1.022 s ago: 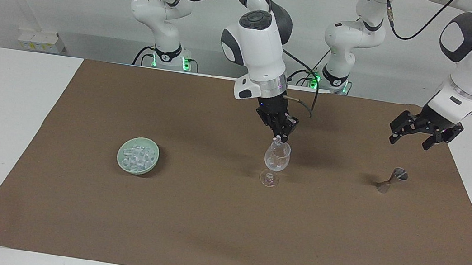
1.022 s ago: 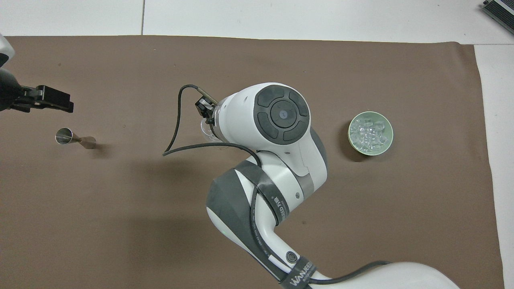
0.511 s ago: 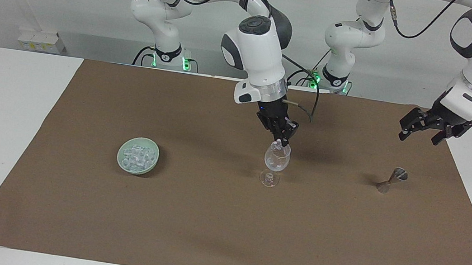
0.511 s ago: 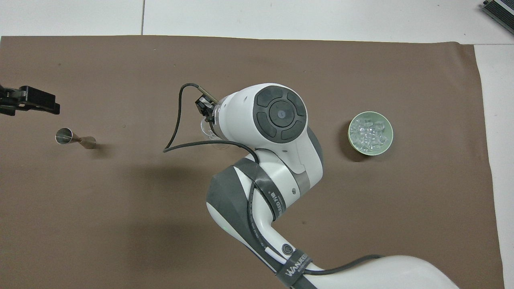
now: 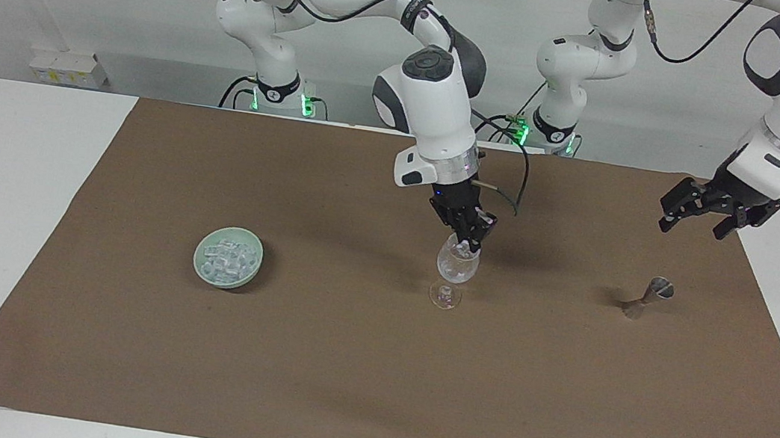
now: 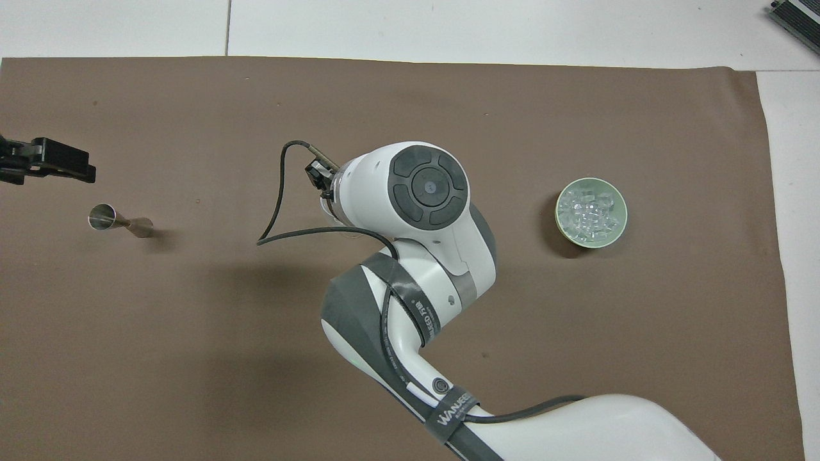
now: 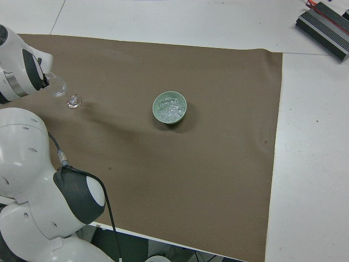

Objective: Pour wine and add ice with both arms
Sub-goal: 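Tilt the green container over the clear glass with the right gripper, then set the green container back down and open the right gripper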

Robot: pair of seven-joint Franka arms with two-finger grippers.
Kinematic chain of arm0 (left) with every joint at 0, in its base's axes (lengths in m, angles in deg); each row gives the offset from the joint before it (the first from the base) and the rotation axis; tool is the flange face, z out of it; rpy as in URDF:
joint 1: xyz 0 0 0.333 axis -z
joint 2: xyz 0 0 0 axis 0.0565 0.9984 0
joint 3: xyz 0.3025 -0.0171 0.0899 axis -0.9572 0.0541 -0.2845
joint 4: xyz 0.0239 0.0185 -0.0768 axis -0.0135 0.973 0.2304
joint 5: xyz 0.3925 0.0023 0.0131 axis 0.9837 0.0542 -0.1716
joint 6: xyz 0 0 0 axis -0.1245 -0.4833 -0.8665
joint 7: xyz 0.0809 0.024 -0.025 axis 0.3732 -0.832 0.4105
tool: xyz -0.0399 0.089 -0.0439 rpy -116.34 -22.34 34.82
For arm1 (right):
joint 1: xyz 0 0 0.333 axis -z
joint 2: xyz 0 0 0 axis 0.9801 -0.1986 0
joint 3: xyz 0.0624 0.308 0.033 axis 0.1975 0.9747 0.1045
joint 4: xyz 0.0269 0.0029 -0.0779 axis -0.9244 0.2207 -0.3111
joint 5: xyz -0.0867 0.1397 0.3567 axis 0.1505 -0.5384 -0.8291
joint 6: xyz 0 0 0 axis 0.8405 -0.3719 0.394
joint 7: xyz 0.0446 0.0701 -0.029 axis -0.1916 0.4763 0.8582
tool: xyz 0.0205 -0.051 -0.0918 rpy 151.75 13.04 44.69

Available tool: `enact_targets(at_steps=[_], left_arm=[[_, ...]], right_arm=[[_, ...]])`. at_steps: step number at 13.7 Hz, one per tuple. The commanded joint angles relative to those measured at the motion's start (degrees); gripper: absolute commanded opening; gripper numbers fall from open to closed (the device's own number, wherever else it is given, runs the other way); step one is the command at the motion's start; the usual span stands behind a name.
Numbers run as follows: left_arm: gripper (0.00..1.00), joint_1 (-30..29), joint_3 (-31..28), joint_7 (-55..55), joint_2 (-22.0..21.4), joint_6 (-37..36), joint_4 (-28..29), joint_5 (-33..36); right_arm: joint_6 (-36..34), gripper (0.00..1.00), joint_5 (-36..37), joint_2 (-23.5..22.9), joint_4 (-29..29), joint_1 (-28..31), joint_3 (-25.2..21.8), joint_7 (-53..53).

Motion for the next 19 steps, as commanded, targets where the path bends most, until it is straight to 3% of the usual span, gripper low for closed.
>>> enact_targets(at_steps=[1,2,8,13,14,15,16,19], left_arm=[[1.0,-0.02,0.1,0.53,-0.47,-1.21,-0.36,1.68],[1.0,0.15,0.1,0.53,-0.47,-1.21,-0.45,1.68],[1.0,0.59,0.19,0.53,-0.2,-1.47,-0.62,1.77],[1.0,0.68,0.54,0.44,-0.2,-1.65,-0.62,2.65],[1.0,0.77,0.54,0.26,-0.2,-1.65,-0.62,2.73],[1.0,0.77,0.54,-0.26,-0.11,-1.65,-0.62,3.08],[1.0,0.77,0.63,-0.53,-0.11,-1.65,-0.62,3.96],[1.0,0.68,0.72,-0.62,-0.29,-1.65,-0.62,4.14]], right_arm=[[0.19,0.52,1.41,0.24,0.14,0.09,0.31,-2.01],[-0.07,0.62,1.41,0.24,0.14,0.01,0.31,-2.01],[-1.65,0.65,1.15,1.64,-0.47,0.71,0.22,-2.01],[-2.97,0.69,1.41,6.47,-0.03,1.23,-0.66,-2.09],[-3.84,0.78,2.2,8.22,0.49,2.19,-1.27,-1.57],[-4.46,0.95,3.6,9.89,1.11,3.68,-1.28,-1.31],[-5.6,1.0,4.65,12.0,2.24,5.35,-1.28,-0.08],[-10.34,1.0,5.63,21.21,9.61,10.71,-1.36,8.08]])
